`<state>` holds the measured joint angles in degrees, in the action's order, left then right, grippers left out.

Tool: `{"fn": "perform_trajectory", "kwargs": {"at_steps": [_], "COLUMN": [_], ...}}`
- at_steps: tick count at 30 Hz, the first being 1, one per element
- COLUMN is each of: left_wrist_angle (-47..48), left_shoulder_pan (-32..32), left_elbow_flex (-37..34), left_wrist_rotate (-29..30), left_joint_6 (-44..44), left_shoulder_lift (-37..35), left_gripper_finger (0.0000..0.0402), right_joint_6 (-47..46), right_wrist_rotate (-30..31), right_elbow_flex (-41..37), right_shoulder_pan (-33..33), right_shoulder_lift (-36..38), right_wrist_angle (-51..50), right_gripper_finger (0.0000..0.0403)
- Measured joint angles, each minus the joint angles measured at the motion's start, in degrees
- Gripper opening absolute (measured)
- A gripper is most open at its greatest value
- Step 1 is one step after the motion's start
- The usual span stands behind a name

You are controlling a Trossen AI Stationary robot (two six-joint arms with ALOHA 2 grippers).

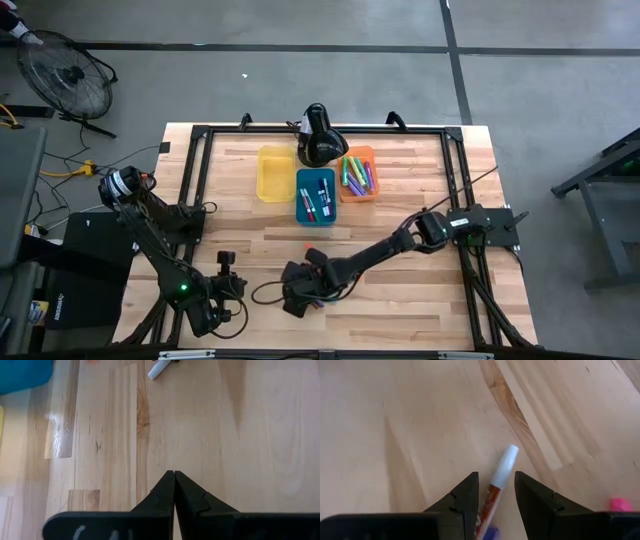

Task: Pick & Place Markers
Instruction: Put the brown dry erase marker into the blue bin

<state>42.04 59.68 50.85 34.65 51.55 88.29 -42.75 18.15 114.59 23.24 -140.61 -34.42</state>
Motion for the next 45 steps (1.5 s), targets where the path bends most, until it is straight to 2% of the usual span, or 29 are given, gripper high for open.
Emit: {"fn": "perform_trajectory", "kwargs": {"at_steps": [6,11,16,27,37,45], "left_wrist_angle": [0.0,0.0,0.0,0.0,-0.1,-0.1], "left_shoulder_pan": [0.0,0.0,0.0,0.0,0.0,0.0], "left_elbow_flex": [0.0,0.0,0.0,0.0,0.0,0.0], "left_wrist_rotate": [0.0,0.0,0.0,-0.1,-0.1,-0.2], "left_joint_6": [0.0,0.2,0.3,0.4,0.4,0.7], "left_shoulder_lift": [0.0,0.0,0.0,0.0,0.0,0.0], "left_gripper_finger": [0.0000,0.0000,0.0000,0.0000,0.0000,0.0000], "right_joint_6": [1.0,-5.2,-5.9,-4.3,-3.3,0.1], "right_wrist_rotate": [6.4,8.4,9.9,6.7,6.4,6.4], "right_elbow_flex": [0.2,0.3,0.3,0.2,0.3,4.4], "right_shoulder_pan": [2.4,3.2,3.7,3.9,4.0,4.0], "right_shoulder_lift": [-2.9,-4.4,-4.6,-4.6,-4.4,-3.6], "right_wrist_angle": [2.5,2.2,1.5,0.1,0.4,-2.6], "right_gripper_finger": [0.0114,0.0113,0.0094,0.0023,0.0019,0.0019]}}
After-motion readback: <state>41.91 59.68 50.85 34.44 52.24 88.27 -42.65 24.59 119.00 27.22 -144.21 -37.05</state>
